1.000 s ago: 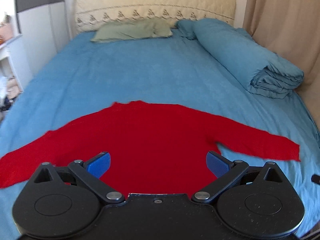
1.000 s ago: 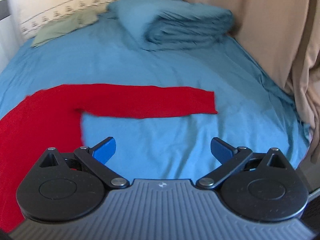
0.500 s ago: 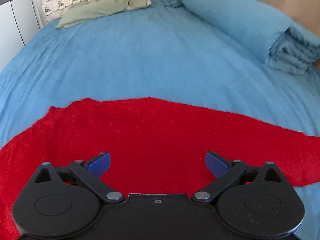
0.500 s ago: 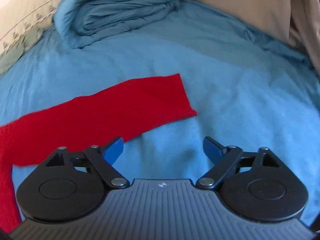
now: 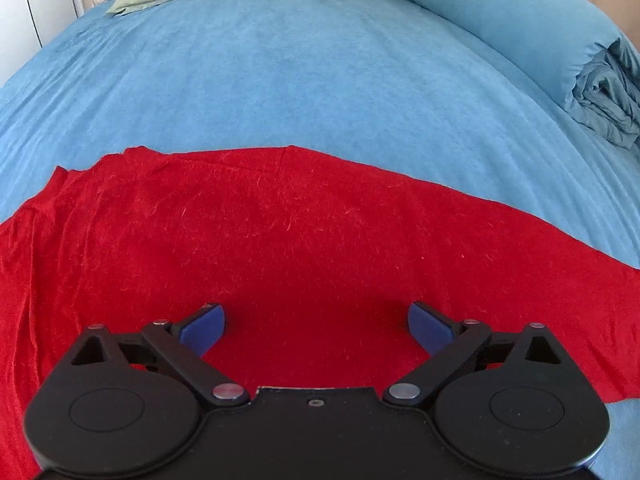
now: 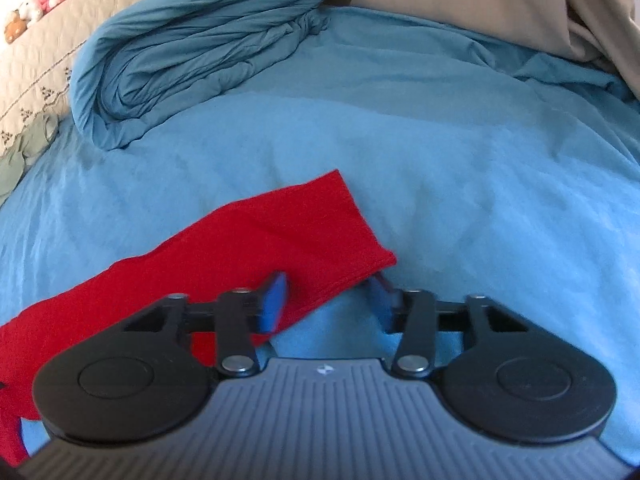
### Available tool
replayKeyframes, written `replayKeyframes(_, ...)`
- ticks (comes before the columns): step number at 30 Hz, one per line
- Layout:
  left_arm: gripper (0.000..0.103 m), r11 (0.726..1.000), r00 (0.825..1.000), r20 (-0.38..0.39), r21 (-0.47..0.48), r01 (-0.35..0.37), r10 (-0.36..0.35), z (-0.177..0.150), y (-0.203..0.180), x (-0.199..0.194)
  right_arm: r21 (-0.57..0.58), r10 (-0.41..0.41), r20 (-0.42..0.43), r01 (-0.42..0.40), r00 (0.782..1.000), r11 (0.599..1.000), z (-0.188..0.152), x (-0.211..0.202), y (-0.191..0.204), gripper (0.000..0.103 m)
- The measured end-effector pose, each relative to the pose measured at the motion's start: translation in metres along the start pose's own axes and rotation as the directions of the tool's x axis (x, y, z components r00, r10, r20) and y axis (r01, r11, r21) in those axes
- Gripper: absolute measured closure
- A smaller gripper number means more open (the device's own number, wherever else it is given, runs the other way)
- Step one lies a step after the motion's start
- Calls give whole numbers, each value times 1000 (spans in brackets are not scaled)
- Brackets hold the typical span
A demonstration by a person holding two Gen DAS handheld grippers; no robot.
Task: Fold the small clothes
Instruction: 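Reach the right gripper to a sweater sleeve cuff and close on it, then lift the sleeve with the right gripper, lay it across the body, open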
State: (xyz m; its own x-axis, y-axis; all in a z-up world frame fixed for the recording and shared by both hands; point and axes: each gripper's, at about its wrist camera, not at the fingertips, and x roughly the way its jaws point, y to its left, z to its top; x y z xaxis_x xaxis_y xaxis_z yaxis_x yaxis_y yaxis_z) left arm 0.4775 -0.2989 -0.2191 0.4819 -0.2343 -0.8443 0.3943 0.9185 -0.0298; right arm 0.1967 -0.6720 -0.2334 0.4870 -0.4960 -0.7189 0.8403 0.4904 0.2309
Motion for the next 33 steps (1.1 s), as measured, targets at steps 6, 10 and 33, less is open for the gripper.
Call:
replayKeyframes(6,0,997,999,-11,59,-45,46,3,-15,13,-71,21,29,-19,999,997,7,-8,29,82)
replayKeyframes(10,0,997,997,-64,65,-38,42,10,-14,18,-146,87,65,-77,994,986,14,-28,66,83)
replayKeyframes(33,0,933,988,-15,-327,-147,151,-96,342,-129,-442,635,-469,-786,614,433,-241,-136,499,83)
